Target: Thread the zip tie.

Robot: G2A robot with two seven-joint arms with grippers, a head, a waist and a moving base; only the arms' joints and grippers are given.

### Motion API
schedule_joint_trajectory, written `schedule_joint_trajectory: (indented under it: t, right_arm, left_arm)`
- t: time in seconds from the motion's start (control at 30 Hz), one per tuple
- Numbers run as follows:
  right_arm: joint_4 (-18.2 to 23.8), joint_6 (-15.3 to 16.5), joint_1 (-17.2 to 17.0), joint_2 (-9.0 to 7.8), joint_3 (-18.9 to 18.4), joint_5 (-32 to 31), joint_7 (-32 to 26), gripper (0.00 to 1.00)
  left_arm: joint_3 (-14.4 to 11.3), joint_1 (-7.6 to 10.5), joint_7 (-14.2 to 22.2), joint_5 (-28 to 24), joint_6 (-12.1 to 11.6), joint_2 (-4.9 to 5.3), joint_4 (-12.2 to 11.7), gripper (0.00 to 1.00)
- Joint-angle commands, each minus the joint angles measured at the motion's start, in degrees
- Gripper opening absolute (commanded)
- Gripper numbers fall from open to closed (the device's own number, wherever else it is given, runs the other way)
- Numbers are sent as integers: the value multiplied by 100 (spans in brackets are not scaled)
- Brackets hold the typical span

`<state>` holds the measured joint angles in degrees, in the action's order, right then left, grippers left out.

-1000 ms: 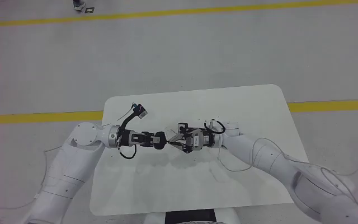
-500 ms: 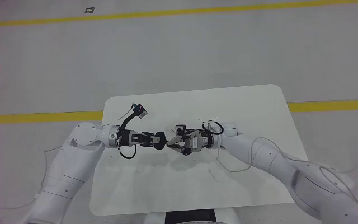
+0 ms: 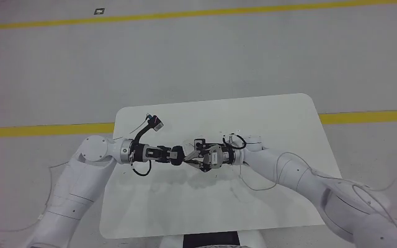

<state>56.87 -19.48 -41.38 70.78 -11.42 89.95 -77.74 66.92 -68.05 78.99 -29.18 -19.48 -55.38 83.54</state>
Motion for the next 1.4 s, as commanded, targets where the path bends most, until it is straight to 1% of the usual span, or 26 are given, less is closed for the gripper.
schedule_joint_trajectory:
  t: [0.0, 0.17, 0.2, 0.23, 0.3, 0.47, 0.67, 0.7, 0.73, 0.77, 0.83, 0.97, 1.3, 1.33, 1.37]
  right_arm:
    - [-8, 0, -4, 7, -11, 0, -3, 0]
    - [-29, 0, -21, 23, -32, 0, -2, 0]
    - [-35, 0, -23, 24, -33, 0, -3, 7]
    - [-43, 0, -26, 25, -33, 0, -2, 19]
    - [-56, 0, -29, 26, -40, 0, 6, 38]
    - [-71, 0, -20, 23, -36, 0, 17, 45]
    - [-67, 0, 3, 6, -53, 0, 35, 46]
    - [-72, 0, 10, -1, -55, 0, 47, 51]
    - [-85, 0, 15, -13, -68, 0, 66, 82]
    - [-111, 0, 17, -25, -96, -5, 97, 100]
    - [-161, 25, 15, -55, -202, -64, 203, 100]
    - [-145, 579, -80, -129, -492, -325, 617, 100]
    - [-145, 579, -80, -129, -492, -325, 617, 100]
    - [-129, 652, -111, -134, -529, -385, 761, 100]
    - [-106, 656, -131, -151, -557, -503, 866, 100]
  left_arm:
    - [0, 0, 0, 0, 0, 0, 0, 0]
    - [0, 0, 0, 0, 0, 0, 0, 0]
    - [0, 0, 0, 0, 0, 0, 0, 0]
    - [0, 0, 0, 0, 0, 0, 0, 0]
    - [0, 0, 0, 0, 0, 0, 0, 0]
    - [0, 0, 0, 0, 0, 0, 0, 0]
    - [0, 0, 0, 0, 0, 0, 0, 0]
    - [0, 0, 0, 0, 0, 0, 0, 0]
    - [0, 0, 0, 0, 0, 0, 0, 0]
    - [0, 0, 0, 0, 0, 0, 0, 0]
    - [0, 0, 0, 0, 0, 0, 0, 0]
    - [0, 0, 0, 0, 0, 0, 0, 0]
    - [0, 0, 0, 0, 0, 0, 0, 0]
    - [0, 0, 0, 0, 0, 0, 0, 0]
    - [0, 0, 0, 0, 0, 0, 0, 0]
